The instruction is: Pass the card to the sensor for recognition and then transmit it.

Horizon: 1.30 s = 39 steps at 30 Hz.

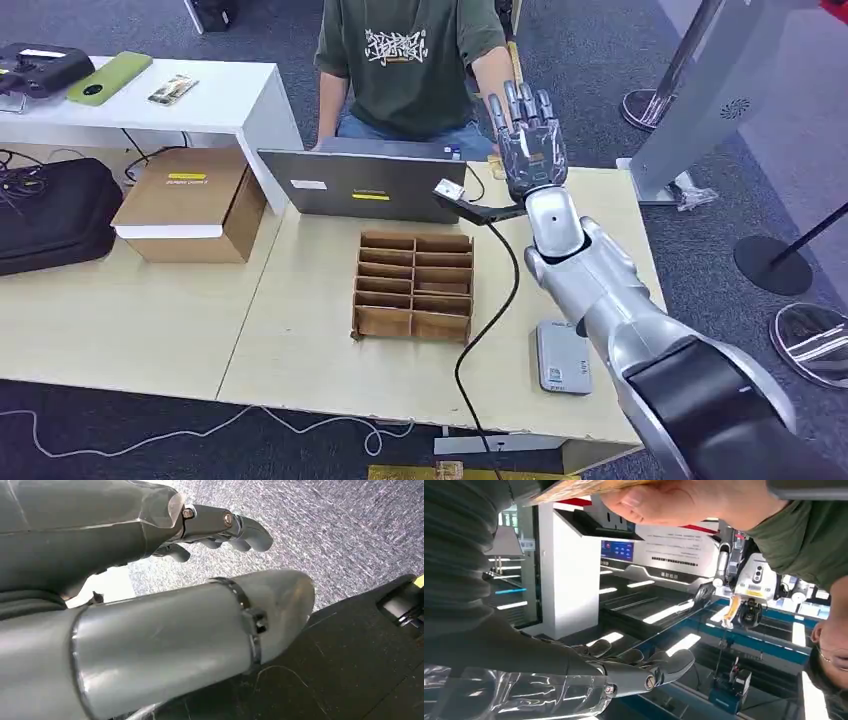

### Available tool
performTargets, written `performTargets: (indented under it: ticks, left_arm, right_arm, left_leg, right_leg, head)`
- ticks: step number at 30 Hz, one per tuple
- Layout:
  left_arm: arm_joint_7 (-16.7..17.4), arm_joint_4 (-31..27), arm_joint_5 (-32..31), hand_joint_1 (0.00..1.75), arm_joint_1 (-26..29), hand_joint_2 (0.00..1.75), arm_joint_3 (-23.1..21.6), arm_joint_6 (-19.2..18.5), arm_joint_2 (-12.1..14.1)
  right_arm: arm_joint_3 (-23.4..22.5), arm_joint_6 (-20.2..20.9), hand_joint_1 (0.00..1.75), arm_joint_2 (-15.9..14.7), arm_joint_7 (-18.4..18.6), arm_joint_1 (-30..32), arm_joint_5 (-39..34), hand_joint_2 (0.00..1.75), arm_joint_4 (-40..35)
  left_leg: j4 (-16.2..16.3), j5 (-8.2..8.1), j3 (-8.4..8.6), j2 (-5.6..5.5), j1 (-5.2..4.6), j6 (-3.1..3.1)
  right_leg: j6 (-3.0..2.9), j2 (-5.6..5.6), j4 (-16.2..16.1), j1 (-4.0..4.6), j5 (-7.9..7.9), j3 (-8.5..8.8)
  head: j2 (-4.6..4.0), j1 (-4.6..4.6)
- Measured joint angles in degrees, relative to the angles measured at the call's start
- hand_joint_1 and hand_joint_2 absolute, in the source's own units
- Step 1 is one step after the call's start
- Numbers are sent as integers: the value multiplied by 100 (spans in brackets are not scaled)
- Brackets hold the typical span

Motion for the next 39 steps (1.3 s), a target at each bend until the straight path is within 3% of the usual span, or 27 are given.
performTargets:
  ticks: [2,3,4,5,32,37,39]
  left_arm:
    - [0,0,0,0,0,0,0,-2,0]
    - [0,0,0,0,0,0,0,-2,0]
    - [0,0,0,0,0,0,0,-2,0]
    - [0,0,0,0,0,0,0,-4,0]
    - [2,0,17,0,-1,0,0,-55,0]
    - [2,0,20,0,-1,0,0,-61,0]
    - [9,0,70,0,-1,0,0,-61,2]
  right_arm:
    - [0,0,0,0,-16,1,0,175,2]
    - [0,0,47,0,-16,1,0,175,2]
    - [0,-2,148,0,-16,1,0,175,2]
    - [0,-4,175,0,-13,1,0,175,2]
    - [0,11,175,63,-22,10,7,175,2]
    - [-35,220,175,116,-155,8,-242,175,2]
    - [-164,532,175,171,-315,6,-657,175,4]
  left_leg:
    - [0,0,0,0,0,0]
    - [0,0,0,0,0,0]
    - [0,0,0,0,0,0]
    - [0,0,0,0,0,0]
    - [0,0,0,0,0,0]
    - [0,0,0,1,0,0]
    - [0,0,0,1,0,0]
  right_leg:
    - [0,0,0,0,0,0]
    - [0,0,0,0,0,0]
    - [0,0,0,0,0,0]
    - [0,0,0,0,0,0]
    - [0,0,0,0,0,0]
    - [0,0,0,0,0,0]
    - [0,0,0,0,0,0]
  head:
    - [0,0]
    - [0,0]
    - [0,2]
    - [0,2]
    - [0,0]
    - [0,2]
    - [0,2]
